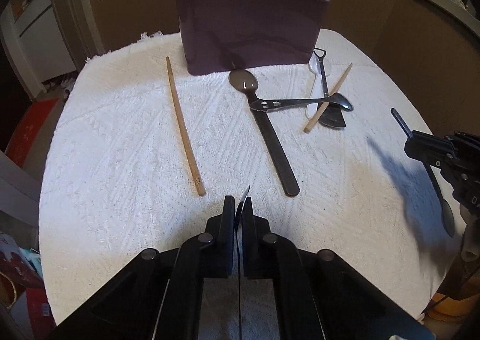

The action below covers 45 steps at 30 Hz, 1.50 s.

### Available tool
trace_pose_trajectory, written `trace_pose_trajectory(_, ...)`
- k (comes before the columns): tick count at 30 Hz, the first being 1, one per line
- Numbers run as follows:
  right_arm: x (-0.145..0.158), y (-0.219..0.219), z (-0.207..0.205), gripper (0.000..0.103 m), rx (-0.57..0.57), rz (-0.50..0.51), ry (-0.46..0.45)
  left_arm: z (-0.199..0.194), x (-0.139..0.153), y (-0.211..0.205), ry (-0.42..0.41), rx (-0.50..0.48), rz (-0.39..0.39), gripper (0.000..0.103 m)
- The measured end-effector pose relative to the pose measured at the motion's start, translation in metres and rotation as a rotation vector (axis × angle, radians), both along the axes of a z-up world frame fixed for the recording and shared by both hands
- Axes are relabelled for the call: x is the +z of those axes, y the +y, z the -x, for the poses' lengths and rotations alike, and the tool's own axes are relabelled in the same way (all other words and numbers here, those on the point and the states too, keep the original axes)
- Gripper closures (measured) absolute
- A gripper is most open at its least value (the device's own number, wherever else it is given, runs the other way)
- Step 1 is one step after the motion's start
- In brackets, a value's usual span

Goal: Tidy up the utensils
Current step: 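Lift the ball-handled spoon with the left tool while the right tool raises the brown spoon, then carry both spoons over the purple caddy, lower them in and open both tools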

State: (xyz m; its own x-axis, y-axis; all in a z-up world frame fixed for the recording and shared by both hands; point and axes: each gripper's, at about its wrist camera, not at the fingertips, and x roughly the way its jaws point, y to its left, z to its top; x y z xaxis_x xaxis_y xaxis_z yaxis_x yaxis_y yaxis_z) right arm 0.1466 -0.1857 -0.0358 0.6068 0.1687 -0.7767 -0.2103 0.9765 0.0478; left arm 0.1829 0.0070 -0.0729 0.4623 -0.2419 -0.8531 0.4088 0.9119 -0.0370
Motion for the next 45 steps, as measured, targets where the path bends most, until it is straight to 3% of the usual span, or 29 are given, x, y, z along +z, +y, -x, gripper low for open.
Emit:
trace_pose_trajectory(7,0.017,-0.003,0.014,0.091,-0.021,-0.006,-0.039,0.025,0.053,0.006,-0.164,0.007,0.063,0.101)
trace_pose_trajectory(11,0.041,-0.005,0.021,0.091,-0.037,-0.014,-0.096,0.034,0.089,0.015,-0.255,0.023,0.121,0.101)
trace_pose_trajectory(17,0.085,0.002,0.02,0.091,-0.027,-0.015,-0.198,0.038,0.133,0.016,-0.381,0.021,0.147,0.101)
trace_pose_trajectory(22,0.125,0.007,0.002,0.091,-0.006,-0.022,-0.275,0.022,0.175,0.015,-0.484,0.018,0.173,0.101)
trace_pose_trajectory(29,0.186,0.003,-0.044,0.091,0.024,-0.084,-0.425,-0.033,0.224,0.007,-0.591,0.026,0.198,0.101)
trace_pose_trajectory(37,0.212,-0.005,-0.119,0.091,0.027,-0.147,-0.609,-0.106,0.24,-0.006,-0.626,0.046,0.245,0.101)
trace_pose_trajectory(42,0.198,-0.002,-0.167,0.091,0.002,-0.156,-0.681,-0.148,0.209,-0.021,-0.611,0.086,0.233,0.101)
trace_pose_trajectory(45,0.178,0.005,-0.2,0.091,0.019,-0.15,-0.638,-0.172,0.187,-0.027,-0.541,0.073,0.214,0.101)
